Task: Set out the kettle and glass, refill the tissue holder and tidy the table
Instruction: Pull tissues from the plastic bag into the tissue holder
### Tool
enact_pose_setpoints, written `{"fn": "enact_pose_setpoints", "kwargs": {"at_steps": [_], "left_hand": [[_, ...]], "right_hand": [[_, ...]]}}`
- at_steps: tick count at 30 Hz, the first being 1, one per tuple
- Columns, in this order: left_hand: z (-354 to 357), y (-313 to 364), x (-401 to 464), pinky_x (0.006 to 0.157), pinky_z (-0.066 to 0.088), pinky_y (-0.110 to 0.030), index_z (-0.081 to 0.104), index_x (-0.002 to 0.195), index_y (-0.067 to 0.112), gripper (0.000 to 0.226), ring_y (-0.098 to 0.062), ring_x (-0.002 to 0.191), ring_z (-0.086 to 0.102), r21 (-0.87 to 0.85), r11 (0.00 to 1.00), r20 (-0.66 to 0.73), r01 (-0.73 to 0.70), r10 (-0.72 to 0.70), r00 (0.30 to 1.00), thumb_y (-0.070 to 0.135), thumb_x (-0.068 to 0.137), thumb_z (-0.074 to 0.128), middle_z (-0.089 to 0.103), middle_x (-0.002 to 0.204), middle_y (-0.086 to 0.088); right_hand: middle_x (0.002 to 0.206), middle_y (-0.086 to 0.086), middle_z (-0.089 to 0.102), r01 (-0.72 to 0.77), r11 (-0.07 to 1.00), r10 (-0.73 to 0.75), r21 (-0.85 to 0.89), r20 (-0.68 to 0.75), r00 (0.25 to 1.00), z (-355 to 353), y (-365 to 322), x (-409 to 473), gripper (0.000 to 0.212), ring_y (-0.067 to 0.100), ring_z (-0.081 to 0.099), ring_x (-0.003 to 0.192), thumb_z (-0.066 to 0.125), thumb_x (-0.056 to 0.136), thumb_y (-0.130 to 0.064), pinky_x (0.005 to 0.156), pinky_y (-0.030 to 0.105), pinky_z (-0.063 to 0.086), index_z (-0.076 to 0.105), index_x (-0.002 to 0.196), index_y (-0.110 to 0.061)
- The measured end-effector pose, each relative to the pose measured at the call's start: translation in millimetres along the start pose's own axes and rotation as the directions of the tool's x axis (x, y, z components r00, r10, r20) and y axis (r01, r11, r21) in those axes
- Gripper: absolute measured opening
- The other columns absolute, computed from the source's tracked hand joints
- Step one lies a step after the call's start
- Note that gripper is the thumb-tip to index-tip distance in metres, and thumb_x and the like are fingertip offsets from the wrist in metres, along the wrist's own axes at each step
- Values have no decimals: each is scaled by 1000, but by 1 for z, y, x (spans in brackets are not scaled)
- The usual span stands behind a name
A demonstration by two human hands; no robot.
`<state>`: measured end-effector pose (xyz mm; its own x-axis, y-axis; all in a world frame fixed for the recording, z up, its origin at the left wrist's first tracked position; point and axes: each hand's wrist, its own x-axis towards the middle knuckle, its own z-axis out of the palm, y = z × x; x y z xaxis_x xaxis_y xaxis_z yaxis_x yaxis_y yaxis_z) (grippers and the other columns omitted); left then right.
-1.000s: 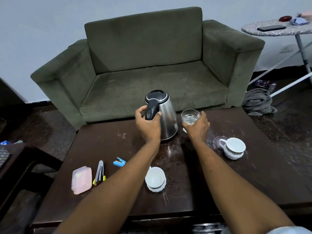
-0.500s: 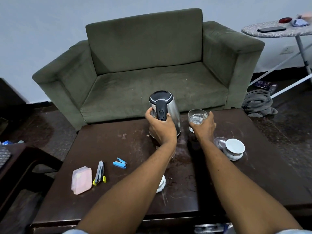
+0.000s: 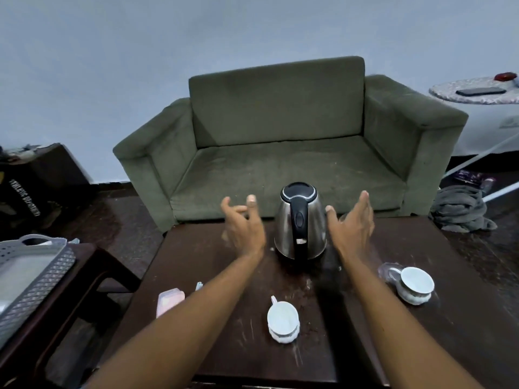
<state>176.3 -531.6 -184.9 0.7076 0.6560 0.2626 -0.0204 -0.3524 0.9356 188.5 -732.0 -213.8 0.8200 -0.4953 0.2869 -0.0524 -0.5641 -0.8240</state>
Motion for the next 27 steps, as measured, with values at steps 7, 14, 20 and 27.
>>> {"fn": "enact_pose_setpoints", "kwargs": {"at_steps": [7,14,20,27], "left_hand": [[-172,-24,137,125,22,-50,34,159,10,71,-26,146,48,201,979,-297,-11,72,952,46,103,56,56,153,-8],[-356,-66,203,129,14,-51,32,161,10,76,-27,155,35,494,865,-343,90,99,934,47,99,57,44,163,-10],[-472,-124,231,126,16,-57,44,150,10,68,-29,152,36,649,682,-389,338,-84,918,40,91,61,43,159,-10],[-543,-179,247,114,43,-53,66,132,15,70,-38,133,57,690,549,-231,471,-450,862,63,81,67,65,140,-15]], "right_hand": [[173,15,16,469,870,-486,154,99,868,50,-150,-77,91,30,18,161,64,97,-38,130,45,19,14,164,0],[173,19,13,624,699,-715,350,318,622,158,-296,-197,91,32,13,162,61,98,-35,131,43,15,11,163,5],[175,12,4,608,679,-704,411,597,383,251,-349,-311,91,26,6,163,55,100,-40,132,38,9,2,165,-3],[162,13,39,564,701,-559,436,827,56,303,-356,-400,86,33,37,150,63,95,-43,121,44,35,18,164,-18]]}}
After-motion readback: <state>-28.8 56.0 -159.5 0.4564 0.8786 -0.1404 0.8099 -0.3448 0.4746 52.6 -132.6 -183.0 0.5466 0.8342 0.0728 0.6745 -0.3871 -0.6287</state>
